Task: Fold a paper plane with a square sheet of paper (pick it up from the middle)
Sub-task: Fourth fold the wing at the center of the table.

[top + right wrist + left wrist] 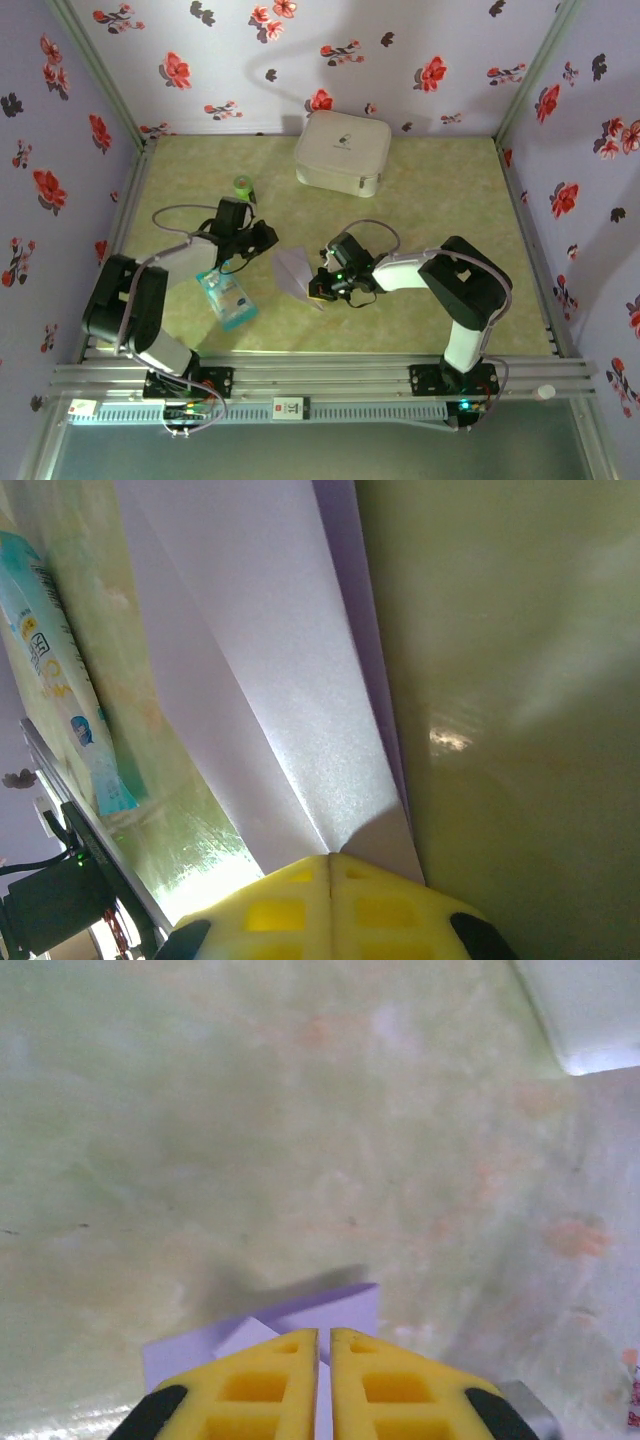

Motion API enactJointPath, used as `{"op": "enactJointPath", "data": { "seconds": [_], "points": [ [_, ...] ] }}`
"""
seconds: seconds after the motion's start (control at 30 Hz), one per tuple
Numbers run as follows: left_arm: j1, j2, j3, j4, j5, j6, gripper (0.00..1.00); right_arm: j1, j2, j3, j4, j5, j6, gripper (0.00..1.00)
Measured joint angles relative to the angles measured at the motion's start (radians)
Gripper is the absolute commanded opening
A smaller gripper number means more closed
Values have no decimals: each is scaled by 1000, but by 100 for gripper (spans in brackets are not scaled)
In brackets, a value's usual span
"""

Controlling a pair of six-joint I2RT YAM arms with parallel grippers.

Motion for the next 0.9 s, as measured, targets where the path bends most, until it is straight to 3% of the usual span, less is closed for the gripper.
{"op": "enactJointPath", "data": {
  "seconds": [0.2,0.4,0.67,0.9],
  "points": [
    [-57,-35,-44,10,19,0,12,0,0,5,-12,0,0,0],
    [-142,33,-48,66,82,8,12,0,0,6,-18,0,0,0],
    [-150,153,-49,73,73,8,10,0,-11,6,-35,1,0,0],
    [-142,159,-77,122,84,7,9,0,-44,11,-98,20,2,0]
  ]
}}
